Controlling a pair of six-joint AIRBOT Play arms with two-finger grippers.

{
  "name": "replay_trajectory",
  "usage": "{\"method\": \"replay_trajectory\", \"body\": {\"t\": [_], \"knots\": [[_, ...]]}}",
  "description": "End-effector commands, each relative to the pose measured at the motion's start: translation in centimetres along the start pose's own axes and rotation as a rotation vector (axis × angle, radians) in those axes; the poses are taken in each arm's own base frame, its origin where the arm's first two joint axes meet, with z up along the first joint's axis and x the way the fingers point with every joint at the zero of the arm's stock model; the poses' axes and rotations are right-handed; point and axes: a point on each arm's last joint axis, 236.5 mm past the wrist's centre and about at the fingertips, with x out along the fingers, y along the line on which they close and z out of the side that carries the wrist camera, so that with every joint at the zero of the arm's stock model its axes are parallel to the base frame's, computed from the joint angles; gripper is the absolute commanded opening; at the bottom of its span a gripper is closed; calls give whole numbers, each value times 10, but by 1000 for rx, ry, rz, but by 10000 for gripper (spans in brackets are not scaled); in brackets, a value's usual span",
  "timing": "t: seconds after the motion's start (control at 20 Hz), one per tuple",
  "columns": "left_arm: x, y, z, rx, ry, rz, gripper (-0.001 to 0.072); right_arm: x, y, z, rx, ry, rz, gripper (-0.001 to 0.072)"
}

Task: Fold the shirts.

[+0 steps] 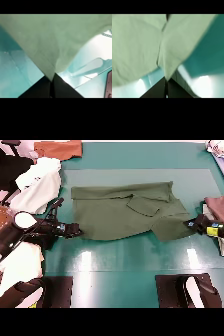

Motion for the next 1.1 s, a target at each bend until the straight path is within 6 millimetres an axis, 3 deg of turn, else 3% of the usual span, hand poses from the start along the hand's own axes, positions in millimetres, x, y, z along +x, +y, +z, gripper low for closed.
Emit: {"method": "replay_trajectory", "body": {"t": [0.0,0.15,0.25,0.4,0.55,0.85,1.05], "knots": [[-27,-3,-9,-1,-38,36,24,-36,28,6,-31,-92,-18,16],[-42,-14,-6,-39,-99,13,24,-51,28,-6,-57,-47,-69,16],[-49,-19,3,-83,-157,-4,24,-59,35,-4,-70,-58,-68,17],[-61,-26,44,-119,-332,-40,24,-66,41,17,-63,-141,-62,17],[-72,-24,88,-168,-508,-66,23,-55,34,37,-24,-158,-58,17],[-46,-2,144,-196,-552,0,24,-22,5,85,61,-180,-63,17],[-18,10,172,-171,-508,55,24,14,10,104,45,-141,36,18]]}}
